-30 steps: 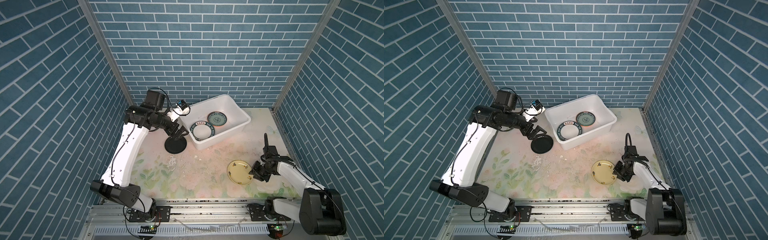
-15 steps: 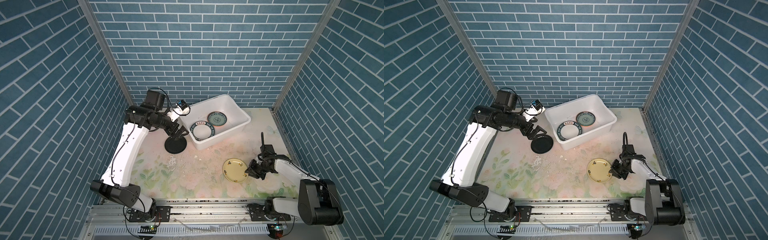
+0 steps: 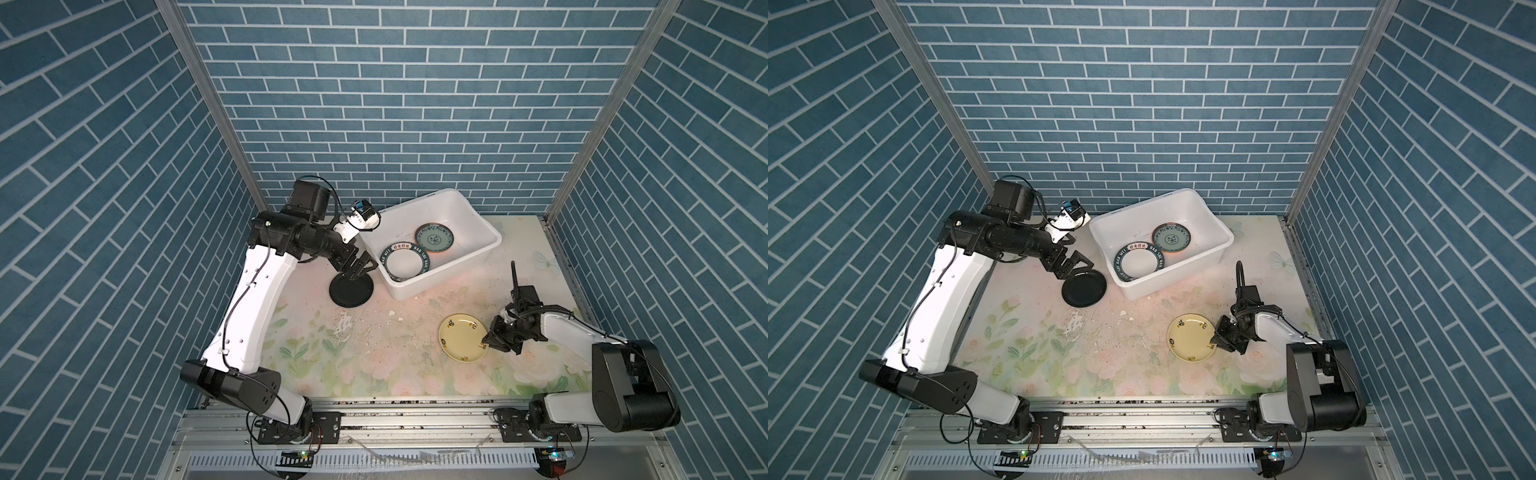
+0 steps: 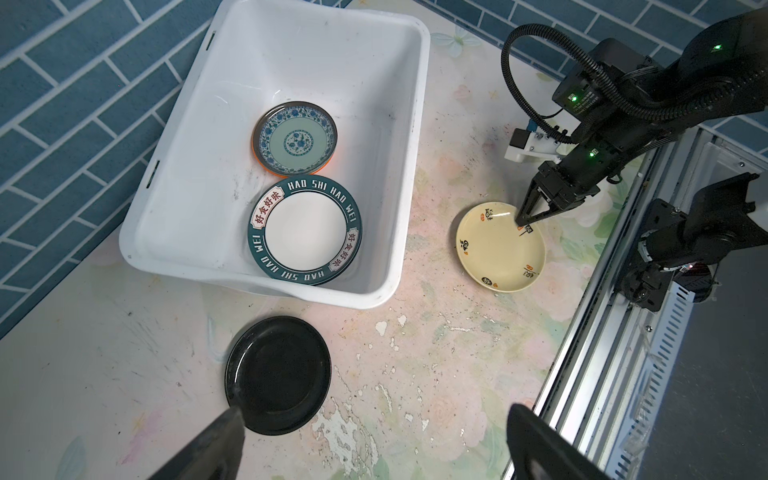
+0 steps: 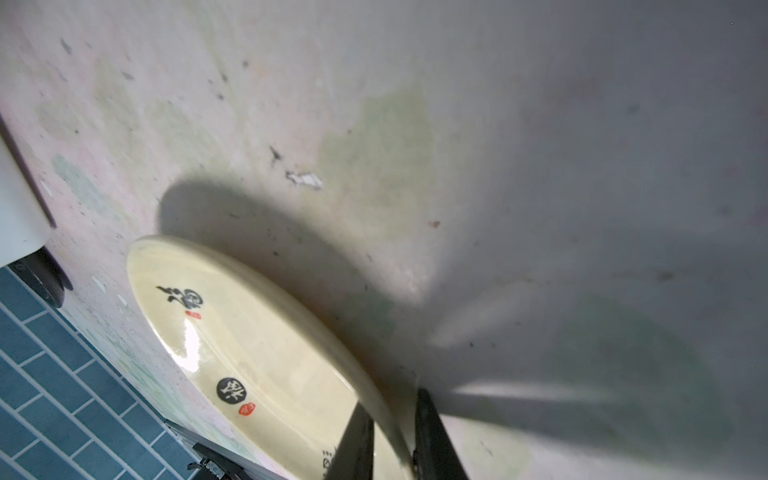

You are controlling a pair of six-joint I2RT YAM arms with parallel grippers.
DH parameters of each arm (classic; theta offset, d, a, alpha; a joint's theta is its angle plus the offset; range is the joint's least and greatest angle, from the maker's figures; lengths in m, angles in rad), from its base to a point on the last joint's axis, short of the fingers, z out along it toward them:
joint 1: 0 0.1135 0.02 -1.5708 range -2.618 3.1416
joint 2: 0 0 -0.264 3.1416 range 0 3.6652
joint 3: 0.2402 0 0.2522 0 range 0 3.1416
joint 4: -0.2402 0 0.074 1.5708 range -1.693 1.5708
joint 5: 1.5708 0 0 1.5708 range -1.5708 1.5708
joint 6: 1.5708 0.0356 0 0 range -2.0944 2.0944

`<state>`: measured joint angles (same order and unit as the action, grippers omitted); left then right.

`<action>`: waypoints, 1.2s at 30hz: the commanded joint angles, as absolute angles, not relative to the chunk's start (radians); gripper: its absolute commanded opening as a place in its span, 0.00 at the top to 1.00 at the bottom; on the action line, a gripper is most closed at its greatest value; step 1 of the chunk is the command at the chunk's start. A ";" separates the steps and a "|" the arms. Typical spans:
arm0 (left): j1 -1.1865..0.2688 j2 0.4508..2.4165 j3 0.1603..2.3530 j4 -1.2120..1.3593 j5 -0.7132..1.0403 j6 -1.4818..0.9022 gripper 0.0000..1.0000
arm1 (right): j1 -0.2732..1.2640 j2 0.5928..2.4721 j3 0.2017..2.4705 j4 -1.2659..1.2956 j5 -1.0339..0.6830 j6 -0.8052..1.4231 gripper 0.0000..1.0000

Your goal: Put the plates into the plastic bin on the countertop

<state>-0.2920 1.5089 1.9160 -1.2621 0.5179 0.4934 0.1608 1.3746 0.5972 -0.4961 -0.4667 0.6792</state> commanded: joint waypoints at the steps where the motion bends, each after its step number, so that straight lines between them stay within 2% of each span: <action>1: -0.286 1.515 1.928 -1.266 0.524 0.492 0.00 | 0.172 1.400 0.607 -0.472 -0.437 0.661 0.81; 8: -0.286 1.523 1.937 -1.269 0.524 0.490 0.00 | 0.179 1.427 0.599 -0.456 -0.418 0.651 0.85; 26: -0.286 1.518 1.937 -1.264 0.526 0.488 0.00 | 0.178 1.358 0.516 -0.352 -0.426 0.716 1.00; 36: -0.286 1.525 1.946 -1.261 0.525 0.487 0.00 | 0.178 1.288 0.522 -0.351 -0.462 0.723 1.00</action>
